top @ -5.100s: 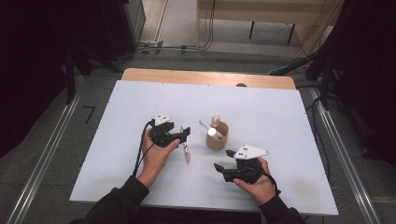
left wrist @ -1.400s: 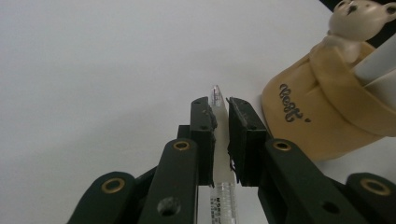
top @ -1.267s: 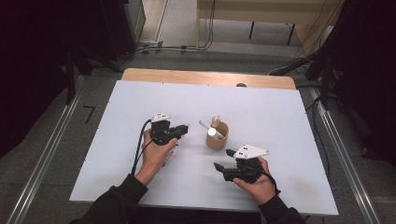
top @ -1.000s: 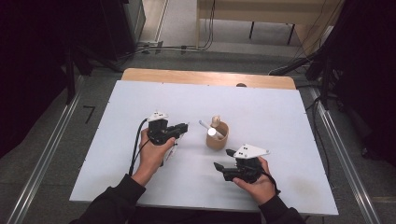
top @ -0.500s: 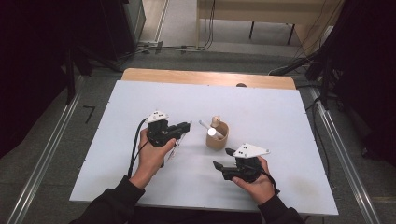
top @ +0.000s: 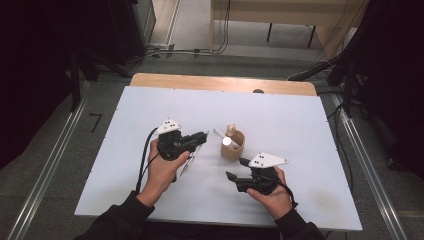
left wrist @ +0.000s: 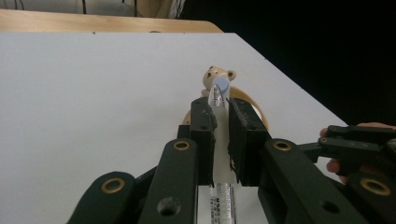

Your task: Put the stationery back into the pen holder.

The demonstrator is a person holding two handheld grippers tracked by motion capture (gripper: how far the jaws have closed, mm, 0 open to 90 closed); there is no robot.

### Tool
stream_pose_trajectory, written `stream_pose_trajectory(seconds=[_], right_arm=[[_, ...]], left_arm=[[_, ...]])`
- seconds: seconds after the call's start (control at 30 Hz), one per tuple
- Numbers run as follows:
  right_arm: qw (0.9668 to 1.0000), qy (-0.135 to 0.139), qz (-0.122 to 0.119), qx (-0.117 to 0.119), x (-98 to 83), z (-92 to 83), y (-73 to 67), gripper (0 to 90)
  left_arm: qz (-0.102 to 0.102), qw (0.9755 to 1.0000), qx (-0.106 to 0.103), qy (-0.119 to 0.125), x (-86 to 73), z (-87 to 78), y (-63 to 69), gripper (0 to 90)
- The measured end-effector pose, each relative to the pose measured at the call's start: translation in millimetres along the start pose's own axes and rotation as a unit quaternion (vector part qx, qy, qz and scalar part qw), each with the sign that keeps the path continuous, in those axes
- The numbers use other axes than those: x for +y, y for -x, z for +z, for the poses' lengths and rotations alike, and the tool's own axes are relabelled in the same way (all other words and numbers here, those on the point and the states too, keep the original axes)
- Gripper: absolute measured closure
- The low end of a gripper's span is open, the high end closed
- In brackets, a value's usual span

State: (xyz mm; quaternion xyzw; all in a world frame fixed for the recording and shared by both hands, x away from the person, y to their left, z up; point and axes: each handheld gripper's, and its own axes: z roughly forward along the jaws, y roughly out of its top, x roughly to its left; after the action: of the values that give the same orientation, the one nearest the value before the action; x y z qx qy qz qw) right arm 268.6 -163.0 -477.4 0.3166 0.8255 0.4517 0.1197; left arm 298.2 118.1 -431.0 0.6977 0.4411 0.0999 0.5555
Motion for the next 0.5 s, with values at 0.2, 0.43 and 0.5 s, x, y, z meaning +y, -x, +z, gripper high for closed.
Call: stream_pose_trajectory(seconds=[0.2,0.43,0.5], right_arm=[[0.9995,0.009,0.022,0.018,3.1,2.0,0.4,31.1],[0.9984,0.022,0.037,0.036,8.4,3.2,-1.7,31.5],[0.9977,0.027,0.043,0.045,10.1,3.8,-2.3,31.7]], left_arm=[[0.005,0.9999,-0.014,0.004,1.5,-1.6,7.7,82.1],[0.012,0.9995,-0.031,0.003,0.1,1.1,17.5,82.1],[0.013,0.9994,-0.032,0.002,-0.7,2.3,19.7,82.1]])
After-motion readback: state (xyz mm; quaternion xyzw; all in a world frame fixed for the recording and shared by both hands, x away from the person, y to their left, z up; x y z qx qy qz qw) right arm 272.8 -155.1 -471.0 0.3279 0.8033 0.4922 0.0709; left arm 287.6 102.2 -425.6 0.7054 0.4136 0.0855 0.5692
